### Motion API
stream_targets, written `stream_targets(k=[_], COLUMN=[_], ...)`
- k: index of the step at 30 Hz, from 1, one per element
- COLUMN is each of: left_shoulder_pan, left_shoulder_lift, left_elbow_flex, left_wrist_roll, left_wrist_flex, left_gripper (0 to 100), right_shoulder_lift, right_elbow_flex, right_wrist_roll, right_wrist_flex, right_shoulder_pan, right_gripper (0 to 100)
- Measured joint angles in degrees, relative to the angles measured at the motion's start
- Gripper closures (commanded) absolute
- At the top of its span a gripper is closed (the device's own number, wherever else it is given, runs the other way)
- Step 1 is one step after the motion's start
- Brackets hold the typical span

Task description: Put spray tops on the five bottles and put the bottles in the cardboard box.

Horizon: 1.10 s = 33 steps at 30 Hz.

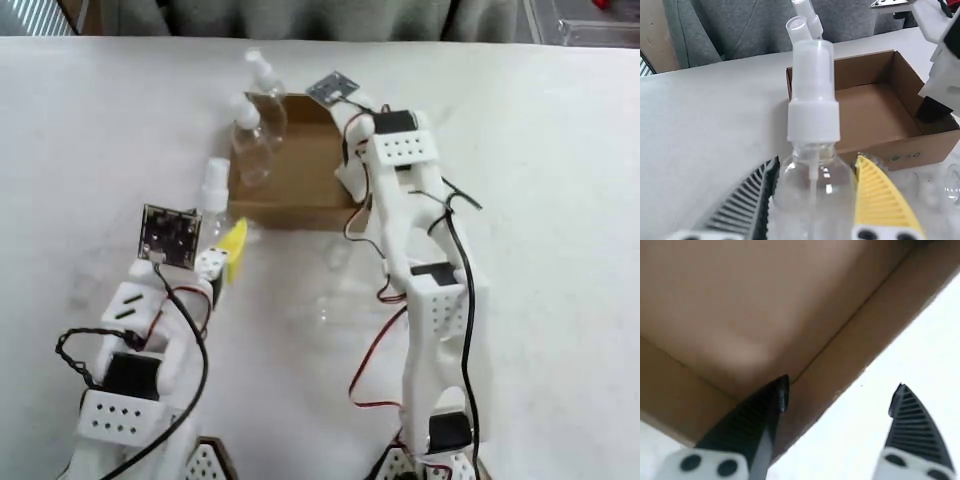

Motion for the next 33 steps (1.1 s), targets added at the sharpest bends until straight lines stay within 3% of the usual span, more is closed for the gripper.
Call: stream_targets(k=[6, 13, 19, 25, 33], left_shoulder_pan=[0.00, 0.00, 0.00, 0.00, -2.02], left_shoulder_lift=[0.00, 0.18, 0.18, 0.18, 0.18], left_elbow_flex=[0.00, 0.00, 0.00, 0.00, -0.18], left_wrist_roll=[0.00, 0.00, 0.00, 0.00, 0.18], left_wrist_flex=[-0.44, -3.96, -5.36, -7.82, -8.00], left_gripper=[98, 98, 98, 98, 98], right_shoulder_lift=[0.00, 0.00, 0.00, -3.60, -20.66], right_elbow_flex=[-8.00, -17.76, -21.54, -13.63, 6.33], right_wrist_roll=[-5.01, -12.92, -13.71, -13.71, -13.71], right_wrist_flex=[6.07, 16.35, 20.84, 21.01, 21.01], right_shoulder_pan=[0.18, 0.00, 0.18, 1.76, 1.85], right_gripper=[70.5, 90.9, 92.9, 93.0, 93.0])
